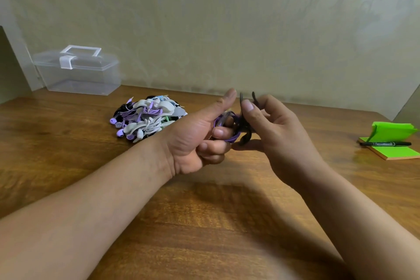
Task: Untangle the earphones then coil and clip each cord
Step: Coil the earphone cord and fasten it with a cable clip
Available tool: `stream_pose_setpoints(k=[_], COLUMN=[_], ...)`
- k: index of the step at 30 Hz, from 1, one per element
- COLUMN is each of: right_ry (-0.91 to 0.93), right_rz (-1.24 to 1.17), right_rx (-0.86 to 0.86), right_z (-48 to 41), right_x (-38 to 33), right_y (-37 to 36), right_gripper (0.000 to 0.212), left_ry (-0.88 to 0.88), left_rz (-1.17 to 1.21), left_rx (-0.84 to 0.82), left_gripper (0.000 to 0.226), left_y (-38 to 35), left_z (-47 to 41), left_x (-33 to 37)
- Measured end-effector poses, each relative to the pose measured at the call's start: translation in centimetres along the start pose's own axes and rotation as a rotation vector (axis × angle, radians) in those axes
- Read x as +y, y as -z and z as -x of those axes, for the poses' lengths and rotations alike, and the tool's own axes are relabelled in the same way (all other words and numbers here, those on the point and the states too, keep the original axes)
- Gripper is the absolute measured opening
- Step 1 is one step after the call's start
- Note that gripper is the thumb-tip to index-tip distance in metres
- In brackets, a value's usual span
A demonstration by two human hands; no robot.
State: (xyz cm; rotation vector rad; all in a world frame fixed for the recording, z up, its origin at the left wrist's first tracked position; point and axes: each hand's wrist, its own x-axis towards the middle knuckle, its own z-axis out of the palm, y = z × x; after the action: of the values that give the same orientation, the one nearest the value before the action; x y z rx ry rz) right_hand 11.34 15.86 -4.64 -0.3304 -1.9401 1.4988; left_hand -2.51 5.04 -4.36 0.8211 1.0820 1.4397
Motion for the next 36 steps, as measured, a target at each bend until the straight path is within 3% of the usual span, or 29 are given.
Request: stream_pose_setpoints(k=[7, 12, 18, 24, 30, 34, 36], right_ry=[-0.155, -0.256, -0.193, -0.08, -0.01, 0.075, 0.082], right_rz=[-0.219, -0.24, -0.214, 0.022, 0.363, 0.531, 0.569], right_rx=[-0.086, -0.149, -0.194, -0.028, -0.04, -0.001, 0.042], right_z=[-0.3, -0.6, -0.7, -1.0, -0.8, -0.8, -0.9], right_x=[0.2, 0.3, 0.2, 1.0, 1.5, 1.8, 1.5], right_y=[0.5, 0.8, 0.8, -0.1, 0.0, -0.2, -0.5], right_gripper=[0.026, 0.04, 0.024, 0.022, 0.02, 0.022, 0.02], left_ry=[-0.004, 0.02, 0.028, -0.012, -0.119, -0.145, -0.176], left_rz=[-0.016, -0.03, -0.097, -0.248, -0.414, -0.45, -0.484], left_rx=[0.056, 0.051, 0.047, 0.141, 0.217, 0.174, 0.221], left_gripper=[0.044, 0.044, 0.033, 0.03, 0.028, 0.048, 0.032], left_y=[0.1, 0.3, 0.8, 0.5, -0.4, -0.8, -0.9], left_z=[-0.2, -0.2, -0.1, -0.1, -0.2, -0.3, -0.4], left_x=[0.0, 0.1, 0.4, 0.2, -0.6, -0.8, -1.0])
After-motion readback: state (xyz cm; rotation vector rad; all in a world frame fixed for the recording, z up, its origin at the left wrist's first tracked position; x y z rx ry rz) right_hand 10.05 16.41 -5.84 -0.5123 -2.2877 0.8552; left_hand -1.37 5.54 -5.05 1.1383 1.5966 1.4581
